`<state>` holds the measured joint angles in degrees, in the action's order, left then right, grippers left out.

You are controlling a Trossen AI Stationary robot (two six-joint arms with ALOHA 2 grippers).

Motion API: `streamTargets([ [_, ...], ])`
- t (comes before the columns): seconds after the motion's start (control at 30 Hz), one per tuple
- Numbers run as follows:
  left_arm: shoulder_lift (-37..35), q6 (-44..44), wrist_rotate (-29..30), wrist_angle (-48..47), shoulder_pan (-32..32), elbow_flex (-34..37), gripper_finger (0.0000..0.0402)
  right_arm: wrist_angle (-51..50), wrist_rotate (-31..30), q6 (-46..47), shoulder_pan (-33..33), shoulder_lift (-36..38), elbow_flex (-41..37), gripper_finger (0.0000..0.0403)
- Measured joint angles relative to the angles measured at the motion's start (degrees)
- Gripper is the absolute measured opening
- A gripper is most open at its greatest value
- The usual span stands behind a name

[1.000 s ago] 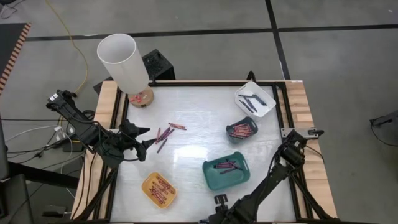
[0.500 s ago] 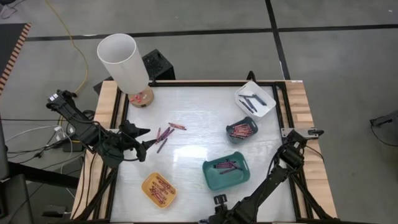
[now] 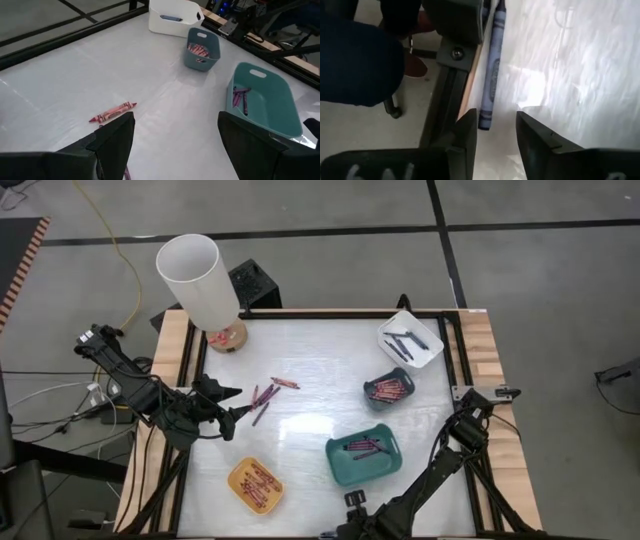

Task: Sort crayons
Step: Put the blue crayon into the white bin

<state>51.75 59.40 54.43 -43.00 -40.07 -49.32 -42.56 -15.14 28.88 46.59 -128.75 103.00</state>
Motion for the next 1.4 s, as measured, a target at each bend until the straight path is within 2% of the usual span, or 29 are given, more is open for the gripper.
streamTargets([
  [0.73, 0.0, 0.3, 0.1, 0.0, 0.0, 0.0, 0.0276, -1.4, 0.1, 0.2, -0.3, 0.0, 0.0, 0.0008],
  [1.17, 0.0, -0.2, 0.0, 0.0, 0.0, 0.0, 0.0276, -1.8, -0.5, 2.1, -0.6, 0.3, 0.0, 0.0002],
  [1.4, 0.0, -0.2, 0.0, 0.0, 0.0, 0.0, 0.0276, -9.9, -2.6, 1.0, -1.6, 0.6, 5.3, 0.0002],
])
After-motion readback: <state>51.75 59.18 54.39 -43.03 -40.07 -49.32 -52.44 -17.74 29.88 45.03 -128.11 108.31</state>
